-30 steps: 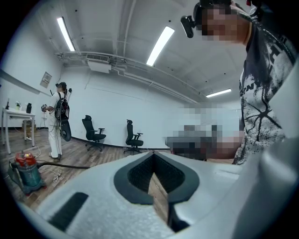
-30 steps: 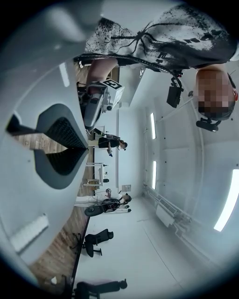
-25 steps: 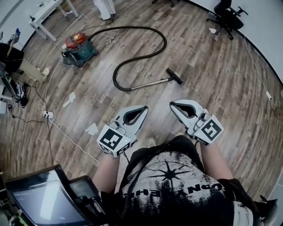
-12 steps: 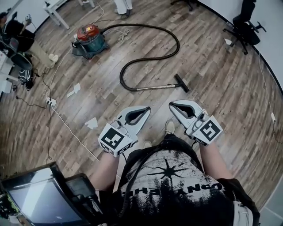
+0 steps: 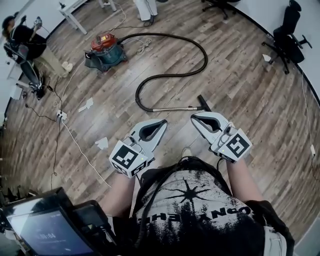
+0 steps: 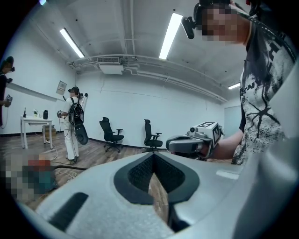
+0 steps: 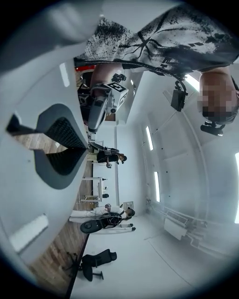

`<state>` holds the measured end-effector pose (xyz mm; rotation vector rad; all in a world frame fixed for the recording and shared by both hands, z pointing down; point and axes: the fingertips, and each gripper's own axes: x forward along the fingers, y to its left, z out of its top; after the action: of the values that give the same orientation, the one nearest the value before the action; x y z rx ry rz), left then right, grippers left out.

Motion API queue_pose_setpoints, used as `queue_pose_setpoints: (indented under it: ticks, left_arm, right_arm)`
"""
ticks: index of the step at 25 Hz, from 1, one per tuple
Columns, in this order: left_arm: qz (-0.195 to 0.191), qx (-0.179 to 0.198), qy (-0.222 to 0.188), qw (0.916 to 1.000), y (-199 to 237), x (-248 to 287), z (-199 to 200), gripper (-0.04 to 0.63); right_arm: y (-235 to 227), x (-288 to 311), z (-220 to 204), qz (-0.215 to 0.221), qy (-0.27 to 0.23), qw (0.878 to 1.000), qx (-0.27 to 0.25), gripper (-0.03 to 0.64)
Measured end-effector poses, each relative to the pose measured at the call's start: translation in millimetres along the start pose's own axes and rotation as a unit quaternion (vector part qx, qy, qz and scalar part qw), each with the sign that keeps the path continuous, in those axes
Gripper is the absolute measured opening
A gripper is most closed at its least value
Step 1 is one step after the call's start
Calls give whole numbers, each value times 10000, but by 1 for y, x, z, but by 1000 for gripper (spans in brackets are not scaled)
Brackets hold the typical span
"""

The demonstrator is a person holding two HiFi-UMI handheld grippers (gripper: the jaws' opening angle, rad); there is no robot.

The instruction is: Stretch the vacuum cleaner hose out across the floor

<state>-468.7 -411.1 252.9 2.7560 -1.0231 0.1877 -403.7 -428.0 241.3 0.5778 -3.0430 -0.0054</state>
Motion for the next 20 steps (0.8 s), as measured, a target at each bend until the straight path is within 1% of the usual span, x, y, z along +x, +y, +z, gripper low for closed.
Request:
queue_pose_setpoints:
  ticks: [2,5,10,13,15,17,20]
  left_arm:
    - [47,21,6,10000,-3,22,2,1]
    - [90,17,-44,9999,-7,51,9,0]
    - [153,4,-41,9999,-7,76,18,0]
    - [234,-37,15,9997,3,82,16,2]
    - [248,-74,35,9997,10,86,14,1]
    - [215,-93,42,9997,17,90,11,0]
    - [82,-116,86,9999,28,97,7,2]
  right_arm:
    - [-19,-12,-2,40,-132,9999,21,6]
    - [-42,-24,-6,114,-166,9998,-60,6]
    - [-68,-32,-6,166,-249,9995,29,6]
    - [-80,-35,-17,127,-21,9997,206,6]
    - [-86,-33,-22,99,7,9997,239,6]
    - [-93,-30,-25,56,-16,9997,224,6]
    - [-99,-23,-33,4,103,9993,353,6]
